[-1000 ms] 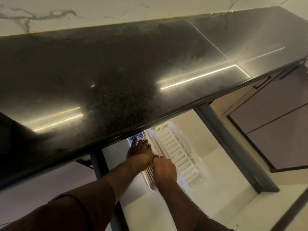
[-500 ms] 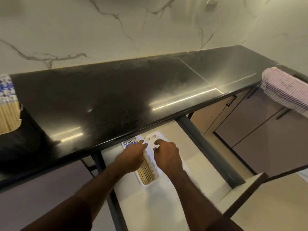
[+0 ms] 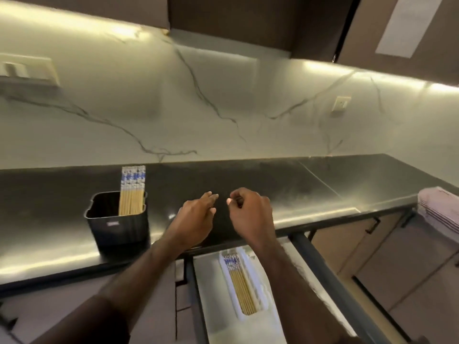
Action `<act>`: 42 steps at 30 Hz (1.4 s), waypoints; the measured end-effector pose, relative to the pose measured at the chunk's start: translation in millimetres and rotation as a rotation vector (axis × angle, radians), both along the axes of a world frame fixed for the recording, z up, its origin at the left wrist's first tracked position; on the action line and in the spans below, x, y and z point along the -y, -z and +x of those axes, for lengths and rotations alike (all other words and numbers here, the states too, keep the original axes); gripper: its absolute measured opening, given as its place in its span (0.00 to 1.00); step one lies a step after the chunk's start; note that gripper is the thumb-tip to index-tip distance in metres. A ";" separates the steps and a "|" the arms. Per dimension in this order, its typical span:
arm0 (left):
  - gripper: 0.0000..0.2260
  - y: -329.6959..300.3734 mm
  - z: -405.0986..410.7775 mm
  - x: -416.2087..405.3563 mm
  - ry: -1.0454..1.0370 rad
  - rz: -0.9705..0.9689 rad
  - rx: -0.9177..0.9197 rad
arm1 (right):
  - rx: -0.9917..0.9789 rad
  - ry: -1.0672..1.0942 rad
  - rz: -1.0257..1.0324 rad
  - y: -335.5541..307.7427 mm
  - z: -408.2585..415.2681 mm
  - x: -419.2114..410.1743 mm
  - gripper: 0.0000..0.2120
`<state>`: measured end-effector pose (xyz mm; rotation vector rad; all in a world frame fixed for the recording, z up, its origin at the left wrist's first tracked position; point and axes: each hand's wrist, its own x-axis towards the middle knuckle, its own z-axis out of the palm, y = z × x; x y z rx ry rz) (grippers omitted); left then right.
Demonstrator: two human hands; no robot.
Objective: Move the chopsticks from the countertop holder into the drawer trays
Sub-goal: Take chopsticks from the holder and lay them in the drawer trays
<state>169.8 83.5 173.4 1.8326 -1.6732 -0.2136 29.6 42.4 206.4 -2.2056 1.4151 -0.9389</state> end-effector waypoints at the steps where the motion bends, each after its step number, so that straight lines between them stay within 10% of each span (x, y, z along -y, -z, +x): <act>1: 0.20 -4.3 9.9 -5.4 -0.019 -0.015 -0.010 | 0.007 -0.024 -0.009 -3.1 9.7 -3.4 0.08; 22: 0.20 27.6 296.0 4.5 -0.343 -0.094 -0.352 | -0.045 -0.242 0.304 51.1 292.3 -7.3 0.13; 42: 0.10 65.3 336.3 67.6 -0.225 -0.017 -0.736 | -0.183 -0.154 0.423 97.3 334.5 18.1 0.17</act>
